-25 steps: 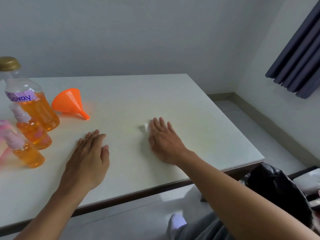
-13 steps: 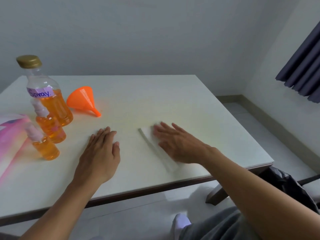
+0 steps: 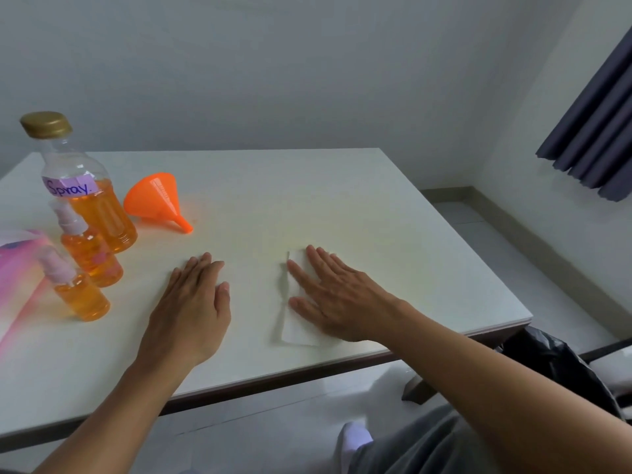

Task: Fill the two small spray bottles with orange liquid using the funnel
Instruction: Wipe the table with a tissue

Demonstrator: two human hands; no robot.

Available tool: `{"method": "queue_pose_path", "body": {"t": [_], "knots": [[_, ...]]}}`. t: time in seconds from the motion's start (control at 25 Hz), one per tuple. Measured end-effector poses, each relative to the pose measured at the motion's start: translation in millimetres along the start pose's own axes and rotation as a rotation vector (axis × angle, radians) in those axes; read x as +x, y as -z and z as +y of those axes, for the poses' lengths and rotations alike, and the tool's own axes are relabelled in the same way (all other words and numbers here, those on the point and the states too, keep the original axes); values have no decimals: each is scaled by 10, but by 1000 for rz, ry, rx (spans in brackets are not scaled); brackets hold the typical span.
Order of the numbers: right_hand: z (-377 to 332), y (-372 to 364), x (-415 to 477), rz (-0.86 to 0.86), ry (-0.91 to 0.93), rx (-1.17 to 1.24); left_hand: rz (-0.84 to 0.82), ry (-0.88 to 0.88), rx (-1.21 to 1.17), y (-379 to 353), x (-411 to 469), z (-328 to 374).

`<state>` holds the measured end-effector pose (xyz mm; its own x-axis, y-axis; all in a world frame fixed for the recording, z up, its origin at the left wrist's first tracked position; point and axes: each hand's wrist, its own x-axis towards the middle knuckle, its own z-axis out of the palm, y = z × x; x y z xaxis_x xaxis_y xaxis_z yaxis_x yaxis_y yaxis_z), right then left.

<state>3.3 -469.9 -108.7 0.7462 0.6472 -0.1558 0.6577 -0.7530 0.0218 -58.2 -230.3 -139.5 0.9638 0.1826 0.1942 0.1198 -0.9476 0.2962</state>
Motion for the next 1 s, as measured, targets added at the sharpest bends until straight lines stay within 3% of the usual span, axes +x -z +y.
{"method": "queue_pose_path", "body": {"t": [0.16,0.32,0.48,0.72,0.84,0.92,1.0], "knots": [[2,14,16,-42,-162,30,-9,4,6,4,7,-1],[-322,-124,164,44,-125,190,-12,0,-12,8,0,1],[28,-137,-12,53,-182,179,-21,-3,-12,6,-2,-17],[1123,-154,-297,51,-649,221,-35,11,2,2,-4,-7],[1139,-108,20,30,-798,316,-33,21,-1,-21,-2,-7],[904,-74,390,30,-746,318,-37,23,2,-24,4,-18],[520,-57,766,64,-567,279,-35,26,-2,-20,2,-11]]}}
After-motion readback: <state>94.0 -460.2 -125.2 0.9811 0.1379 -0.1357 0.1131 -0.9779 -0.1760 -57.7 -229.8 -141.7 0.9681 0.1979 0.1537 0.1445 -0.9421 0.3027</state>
